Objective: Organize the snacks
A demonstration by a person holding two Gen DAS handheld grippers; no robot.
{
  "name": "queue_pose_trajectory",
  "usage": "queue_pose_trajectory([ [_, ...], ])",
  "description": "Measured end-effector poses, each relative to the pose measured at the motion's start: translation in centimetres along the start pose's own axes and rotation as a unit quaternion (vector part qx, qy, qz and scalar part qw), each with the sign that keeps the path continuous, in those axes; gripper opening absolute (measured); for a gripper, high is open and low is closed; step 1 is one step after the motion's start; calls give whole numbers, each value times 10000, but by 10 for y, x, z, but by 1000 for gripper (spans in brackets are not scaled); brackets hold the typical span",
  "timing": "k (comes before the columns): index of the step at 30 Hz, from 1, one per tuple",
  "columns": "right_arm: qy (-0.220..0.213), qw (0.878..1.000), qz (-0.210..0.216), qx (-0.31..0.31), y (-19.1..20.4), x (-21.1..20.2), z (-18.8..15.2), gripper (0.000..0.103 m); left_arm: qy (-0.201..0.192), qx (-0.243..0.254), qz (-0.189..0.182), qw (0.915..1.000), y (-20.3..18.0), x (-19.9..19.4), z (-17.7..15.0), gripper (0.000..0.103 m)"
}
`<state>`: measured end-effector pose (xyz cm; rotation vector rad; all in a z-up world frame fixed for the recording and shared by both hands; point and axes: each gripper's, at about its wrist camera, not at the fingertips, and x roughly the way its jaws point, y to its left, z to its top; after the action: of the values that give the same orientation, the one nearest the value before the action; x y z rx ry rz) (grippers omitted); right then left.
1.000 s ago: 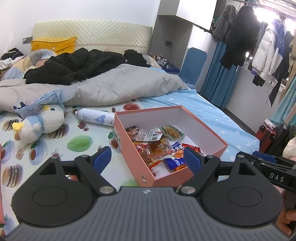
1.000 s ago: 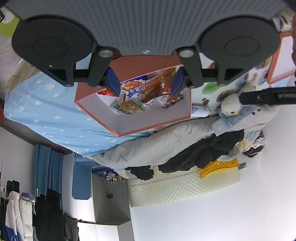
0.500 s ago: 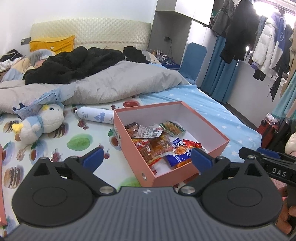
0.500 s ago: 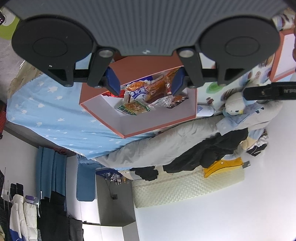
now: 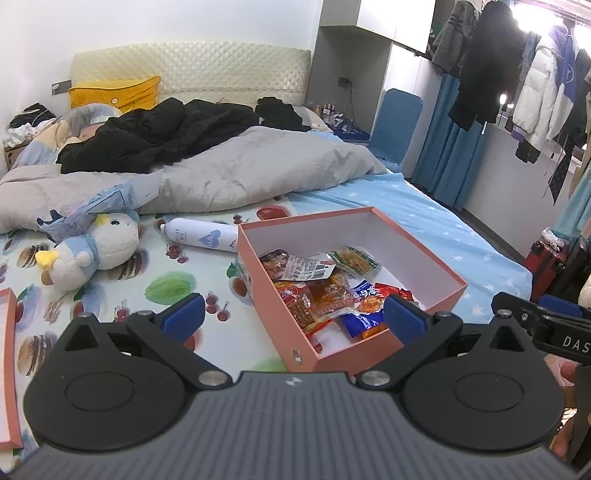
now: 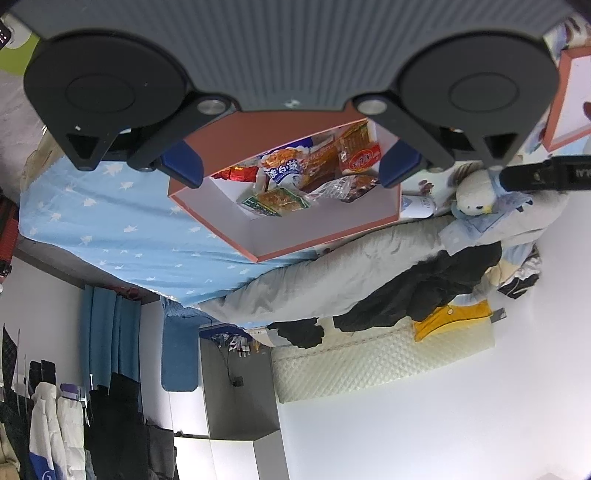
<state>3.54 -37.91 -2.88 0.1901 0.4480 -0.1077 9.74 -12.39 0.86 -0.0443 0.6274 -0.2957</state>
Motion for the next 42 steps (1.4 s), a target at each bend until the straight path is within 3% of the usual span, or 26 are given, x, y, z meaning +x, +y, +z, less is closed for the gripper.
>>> queue_pose_trajectory([
  [11,-49,10000,-17,-8,0,-3,1,103,-54,-9,105,9999,-3,-4,-1,103],
  [42,35,10000,23,75,1,0,-1,103,88,-79,-39,9999,0,3,-1,103],
])
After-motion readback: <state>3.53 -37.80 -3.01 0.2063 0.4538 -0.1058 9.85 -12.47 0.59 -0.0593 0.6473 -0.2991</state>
